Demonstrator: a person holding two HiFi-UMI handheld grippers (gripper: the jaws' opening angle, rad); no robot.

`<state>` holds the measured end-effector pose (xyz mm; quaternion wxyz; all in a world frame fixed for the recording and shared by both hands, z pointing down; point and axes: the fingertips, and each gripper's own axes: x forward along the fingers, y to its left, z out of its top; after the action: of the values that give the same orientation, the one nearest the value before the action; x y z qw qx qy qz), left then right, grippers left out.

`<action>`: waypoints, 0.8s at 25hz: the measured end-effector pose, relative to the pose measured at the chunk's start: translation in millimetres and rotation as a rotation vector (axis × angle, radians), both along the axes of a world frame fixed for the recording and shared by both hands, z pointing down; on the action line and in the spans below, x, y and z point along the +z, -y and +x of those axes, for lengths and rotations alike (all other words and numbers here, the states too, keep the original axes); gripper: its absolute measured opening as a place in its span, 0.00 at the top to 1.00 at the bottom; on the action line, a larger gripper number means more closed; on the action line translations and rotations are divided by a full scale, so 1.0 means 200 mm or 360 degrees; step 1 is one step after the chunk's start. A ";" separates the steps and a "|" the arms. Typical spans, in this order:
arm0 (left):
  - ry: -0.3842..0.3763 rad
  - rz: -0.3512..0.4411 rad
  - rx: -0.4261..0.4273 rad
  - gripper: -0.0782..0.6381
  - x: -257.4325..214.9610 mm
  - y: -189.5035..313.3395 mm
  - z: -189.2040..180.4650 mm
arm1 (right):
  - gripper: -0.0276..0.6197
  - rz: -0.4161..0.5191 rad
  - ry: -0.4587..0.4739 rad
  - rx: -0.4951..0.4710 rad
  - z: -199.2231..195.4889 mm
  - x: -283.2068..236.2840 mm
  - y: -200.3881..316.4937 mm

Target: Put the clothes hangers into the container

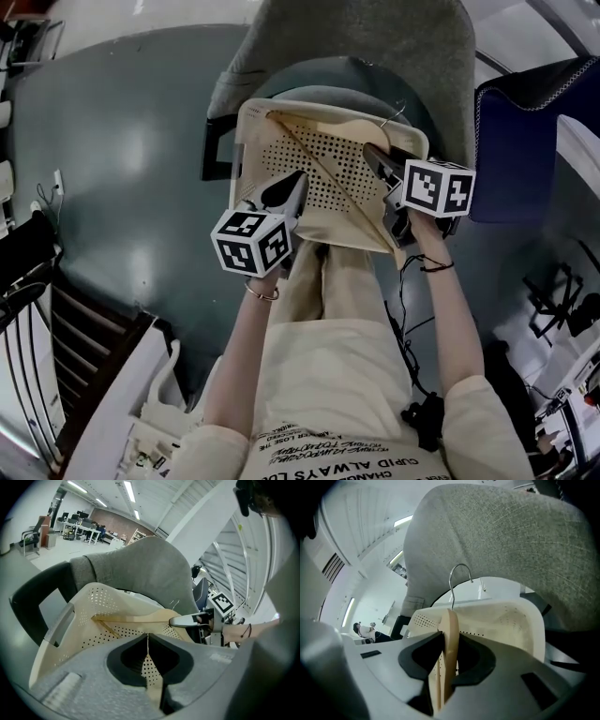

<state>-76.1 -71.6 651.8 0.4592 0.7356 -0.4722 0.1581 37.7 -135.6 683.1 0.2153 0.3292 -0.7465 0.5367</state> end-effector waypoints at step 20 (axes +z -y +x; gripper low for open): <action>-0.0045 -0.0002 0.0061 0.85 0.01 -0.03 0.07 | 0.65 0.0076 -0.0414 0.0055 0.05 0.09 0.00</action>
<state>-62.9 -66.4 653.5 0.4632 0.7464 -0.4514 0.1569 47.6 -136.0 701.7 0.2933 0.4139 -0.7190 0.4750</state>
